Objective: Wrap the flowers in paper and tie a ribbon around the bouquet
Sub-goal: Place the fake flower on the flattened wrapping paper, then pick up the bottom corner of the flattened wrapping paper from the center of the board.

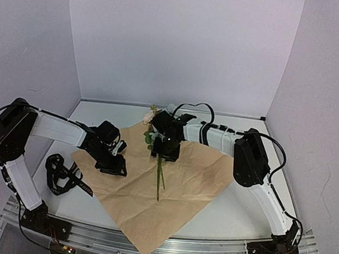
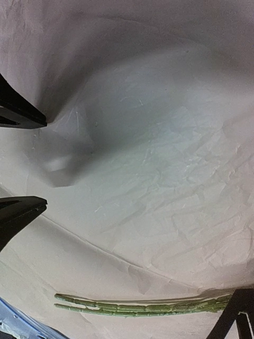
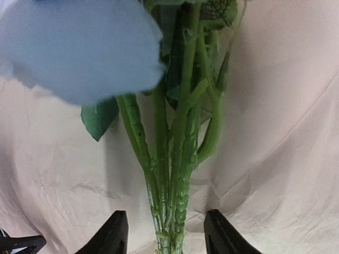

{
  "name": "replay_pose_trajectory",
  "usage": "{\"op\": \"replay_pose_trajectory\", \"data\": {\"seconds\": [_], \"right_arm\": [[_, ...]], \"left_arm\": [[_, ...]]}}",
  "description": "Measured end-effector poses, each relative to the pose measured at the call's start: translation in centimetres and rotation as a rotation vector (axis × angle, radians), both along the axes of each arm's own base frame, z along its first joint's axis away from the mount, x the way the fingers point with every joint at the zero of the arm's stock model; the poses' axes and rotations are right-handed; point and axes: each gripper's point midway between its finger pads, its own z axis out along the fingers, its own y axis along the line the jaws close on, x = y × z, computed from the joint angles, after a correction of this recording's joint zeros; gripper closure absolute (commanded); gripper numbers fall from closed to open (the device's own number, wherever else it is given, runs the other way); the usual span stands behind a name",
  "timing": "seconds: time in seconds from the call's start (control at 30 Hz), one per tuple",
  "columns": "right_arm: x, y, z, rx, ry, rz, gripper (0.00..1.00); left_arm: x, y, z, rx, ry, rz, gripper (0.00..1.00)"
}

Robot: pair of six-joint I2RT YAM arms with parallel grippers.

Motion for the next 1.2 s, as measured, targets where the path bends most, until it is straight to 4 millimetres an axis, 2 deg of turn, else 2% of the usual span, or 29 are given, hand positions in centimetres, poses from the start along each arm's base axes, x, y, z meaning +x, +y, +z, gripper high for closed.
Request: {"op": "replay_pose_trajectory", "data": {"seconds": [0.17,0.33,0.43,0.5,0.63,0.7,0.83,0.97,1.07,1.2], "right_arm": [[-1.3,-0.8,0.7,-0.006,0.026,0.027,0.21],[-3.4,-1.8,4.6,0.027,0.028,0.118,0.12],[-5.6,-3.2,7.9,0.050,0.013,0.209,0.12],[-7.7,-4.9,9.8,0.061,-0.005,0.287,0.12],[-12.6,-8.6,11.5,0.034,-0.055,0.459,0.10],[-15.7,-10.3,11.0,-0.006,-0.094,0.585,0.09],[-21.3,-12.5,8.4,-0.096,-0.148,0.851,0.08],[-25.7,-13.9,5.3,-0.176,-0.217,1.114,0.07],[-27.7,-14.5,3.9,-0.223,-0.273,1.268,0.07],[-29.2,-14.1,2.3,-0.298,-0.415,1.459,0.05]], "left_arm": [[0.1,0.0,0.0,0.000,0.000,0.002,0.54],[0.1,0.0,0.1,-0.002,-0.001,0.003,0.51],[0.1,0.0,0.1,-0.006,0.001,0.004,0.49],[0.1,-0.1,0.4,-0.011,-0.003,0.008,0.48],[0.5,-0.4,2.3,-0.048,-0.034,0.029,0.46],[0.6,-0.6,3.5,-0.074,-0.054,0.046,0.46],[0.5,-0.8,5.8,-0.124,-0.096,0.075,0.45],[-0.4,-0.8,6.1,-0.141,-0.095,0.098,0.45],[-1.3,-0.4,5.1,-0.130,-0.068,0.119,0.44],[-1.8,0.3,4.6,-0.117,-0.054,0.148,0.44]]}}
